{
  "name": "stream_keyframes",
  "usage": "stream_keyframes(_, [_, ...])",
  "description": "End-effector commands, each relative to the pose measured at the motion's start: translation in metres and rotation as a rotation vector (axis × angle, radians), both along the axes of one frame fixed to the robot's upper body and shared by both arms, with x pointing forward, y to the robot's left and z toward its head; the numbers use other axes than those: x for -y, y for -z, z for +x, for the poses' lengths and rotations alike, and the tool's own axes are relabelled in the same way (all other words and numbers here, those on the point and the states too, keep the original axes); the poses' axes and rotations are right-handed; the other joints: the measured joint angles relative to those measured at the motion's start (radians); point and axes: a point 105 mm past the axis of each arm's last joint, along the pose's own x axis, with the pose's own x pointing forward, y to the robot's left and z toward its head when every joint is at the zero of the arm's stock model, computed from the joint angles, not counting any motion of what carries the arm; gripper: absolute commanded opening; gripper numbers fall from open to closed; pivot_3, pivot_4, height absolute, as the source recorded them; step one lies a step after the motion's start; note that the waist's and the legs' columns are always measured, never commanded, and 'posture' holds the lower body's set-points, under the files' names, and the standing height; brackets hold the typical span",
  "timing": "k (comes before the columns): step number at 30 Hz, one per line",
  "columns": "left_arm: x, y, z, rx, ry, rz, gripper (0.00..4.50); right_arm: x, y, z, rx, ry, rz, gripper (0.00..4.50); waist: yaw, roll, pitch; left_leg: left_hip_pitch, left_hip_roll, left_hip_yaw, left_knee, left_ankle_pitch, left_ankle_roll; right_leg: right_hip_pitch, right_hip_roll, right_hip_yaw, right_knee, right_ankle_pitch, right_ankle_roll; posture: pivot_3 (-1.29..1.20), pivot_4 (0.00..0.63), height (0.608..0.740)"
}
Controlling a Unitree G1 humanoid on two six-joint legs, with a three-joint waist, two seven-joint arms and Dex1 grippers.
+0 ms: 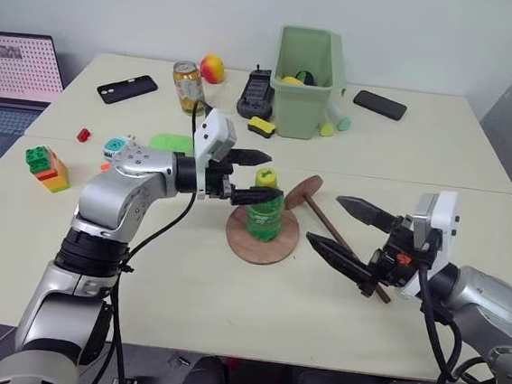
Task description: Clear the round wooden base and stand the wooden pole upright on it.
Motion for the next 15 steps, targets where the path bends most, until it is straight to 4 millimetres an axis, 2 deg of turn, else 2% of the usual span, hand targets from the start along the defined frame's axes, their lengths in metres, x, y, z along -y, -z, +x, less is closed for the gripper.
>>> stream_keyframes(1, [0.0039,-0.002,-0.0073,-0.018,0.072,0.033,3.22,-0.0032,-0.0114,-0.0045,0.03,-0.002,0.03,4.5,0.0,0.0,0.0,0.0,0.0,0.0,0.0,0.0,0.0,0.0,0.0,0.0,0.0,0.0,0.0,0.0,0.15,0.74])
stream_keyframes(6, [0.0058,-0.0039,-0.0072,-0.025,0.088,0.03,2.15,-0.0028,-0.0133,0.0002,0.025,0.016,0.042,4.5,0.0,0.0,0.0,0.0,0.0,0.0,0.0,0.0,0.0,0.0,0.0,0.0,0.0,0.0,0.0,0.0,0.15,0.74])
stream_keyframes(9, [0.0054,-0.0044,-0.0079,-0.03,0.087,0.03,1.69,-0.0049,-0.0139,0.0006,0.018,0.02,0.059,4.5,0.0,0.0,0.0,0.0,0.0,0.0,0.0,0.0,0.0,0.0,0.0,0.0,0.0,0.0,0.0,0.0,0.15,0.74])
stream_keyframes(11, [0.0048,-0.0044,-0.0081,-0.024,0.083,0.036,1.5,-0.0074,-0.0139,0.0006,0.016,0.015,0.061,4.5,0.0,0.0,0.0,0.0,0.0,0.0,0.0,0.0,0.0,0.0,0.0,0.0,0.0,0.0,0.0,0.0,0.15,0.74])
stream_keyframes(15, [0.0035,-0.0049,-0.0094,-0.026,0.081,0.035,1.49,-0.0093,-0.0152,0.0021,0.013,0.02,0.077,4.5,0.0,0.0,0.0,0.0,0.0,0.0,0.0,0.0,0.0,0.0,0.0,0.0,0.0,0.0,0.0,0.0,0.15,0.74])
